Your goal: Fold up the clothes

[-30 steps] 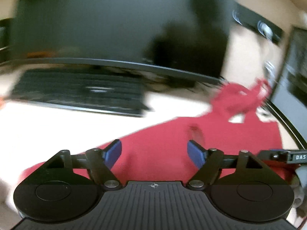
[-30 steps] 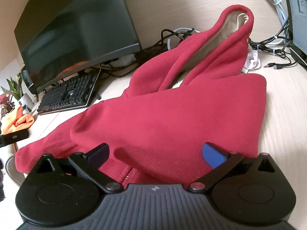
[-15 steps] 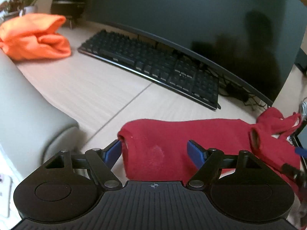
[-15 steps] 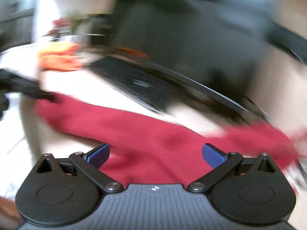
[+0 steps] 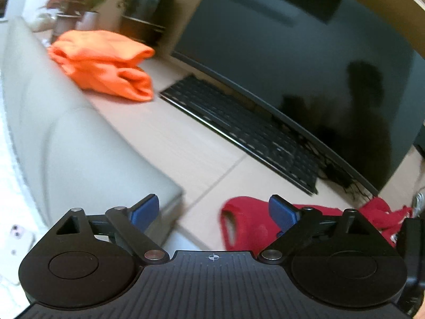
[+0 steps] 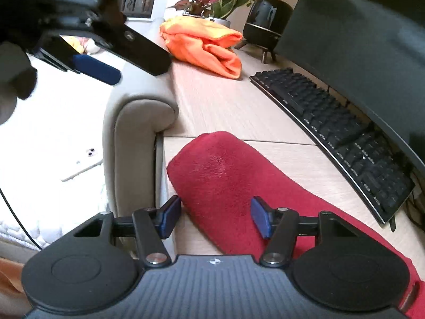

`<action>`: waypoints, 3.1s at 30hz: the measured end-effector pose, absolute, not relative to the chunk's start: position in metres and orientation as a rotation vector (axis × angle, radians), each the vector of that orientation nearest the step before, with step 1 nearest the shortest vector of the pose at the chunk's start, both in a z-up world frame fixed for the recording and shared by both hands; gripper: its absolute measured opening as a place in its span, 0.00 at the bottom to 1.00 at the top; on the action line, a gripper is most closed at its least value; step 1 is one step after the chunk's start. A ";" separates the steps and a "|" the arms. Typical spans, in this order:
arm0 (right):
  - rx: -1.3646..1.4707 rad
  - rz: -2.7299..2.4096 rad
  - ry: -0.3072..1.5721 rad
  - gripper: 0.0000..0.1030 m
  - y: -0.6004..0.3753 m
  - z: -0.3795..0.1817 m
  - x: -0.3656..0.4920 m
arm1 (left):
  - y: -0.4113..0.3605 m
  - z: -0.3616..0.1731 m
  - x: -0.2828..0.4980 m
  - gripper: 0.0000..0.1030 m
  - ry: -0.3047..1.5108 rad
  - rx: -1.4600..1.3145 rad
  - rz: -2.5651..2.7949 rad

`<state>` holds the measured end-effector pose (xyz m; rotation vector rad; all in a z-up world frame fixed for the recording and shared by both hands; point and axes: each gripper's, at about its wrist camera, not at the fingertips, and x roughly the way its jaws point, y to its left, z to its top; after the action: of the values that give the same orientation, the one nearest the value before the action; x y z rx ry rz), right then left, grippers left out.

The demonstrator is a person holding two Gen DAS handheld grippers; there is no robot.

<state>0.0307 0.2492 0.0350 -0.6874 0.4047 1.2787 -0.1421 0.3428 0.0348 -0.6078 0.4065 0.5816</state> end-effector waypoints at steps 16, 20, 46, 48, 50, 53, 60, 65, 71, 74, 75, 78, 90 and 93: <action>-0.096 0.622 0.299 0.13 0.018 0.153 0.121 | 0.263 0.036 -0.004 0.94 0.521 -0.454 0.164; 0.023 0.476 0.451 0.15 -0.054 0.128 0.139 | 0.207 0.037 0.040 0.95 0.566 -0.278 0.016; 0.127 0.435 0.508 0.14 -0.090 0.104 0.199 | 0.137 0.019 0.144 0.96 0.676 -0.066 -0.249; 0.107 0.388 0.520 0.14 -0.101 0.105 0.196 | 0.128 0.020 0.155 0.96 0.672 -0.052 -0.268; 0.086 0.314 0.603 0.14 -0.108 0.087 0.201 | 0.118 0.014 0.165 0.96 0.689 -0.022 -0.274; 0.130 0.257 0.709 0.14 -0.125 0.061 0.201 | 0.109 0.002 0.169 0.96 0.723 0.018 -0.247; 0.123 0.368 0.569 0.65 -0.129 0.075 0.135 | 0.118 0.016 0.111 0.98 0.600 -0.024 -0.269; 0.098 0.417 0.699 0.67 -0.101 0.039 0.141 | 0.107 -0.015 0.121 0.98 0.631 0.042 -0.218; 0.123 0.400 0.729 0.87 -0.097 0.029 0.180 | 0.087 -0.027 0.153 0.99 0.620 0.185 -0.209; 0.119 0.356 0.729 0.87 -0.099 0.029 0.205 | 0.082 -0.028 0.179 1.00 0.599 0.224 -0.223; 0.121 0.340 0.727 0.87 -0.100 0.029 0.217 | 0.080 -0.028 0.188 1.00 0.586 0.246 -0.220; 0.127 0.316 0.723 0.87 -0.099 0.029 0.249 | 0.075 -0.030 0.219 1.00 0.574 0.284 -0.208; 0.077 0.384 0.674 0.87 -0.104 0.038 0.285 | 0.100 -0.023 0.258 0.99 0.564 0.239 -0.114; -0.082 0.390 0.554 1.00 -0.123 0.066 0.221 | 0.111 -0.002 0.207 0.99 0.573 0.222 -0.130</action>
<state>0.2214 -0.1232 0.0664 -0.0820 0.5540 0.3896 0.2074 0.1109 -0.0016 0.2224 0.5733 -0.1298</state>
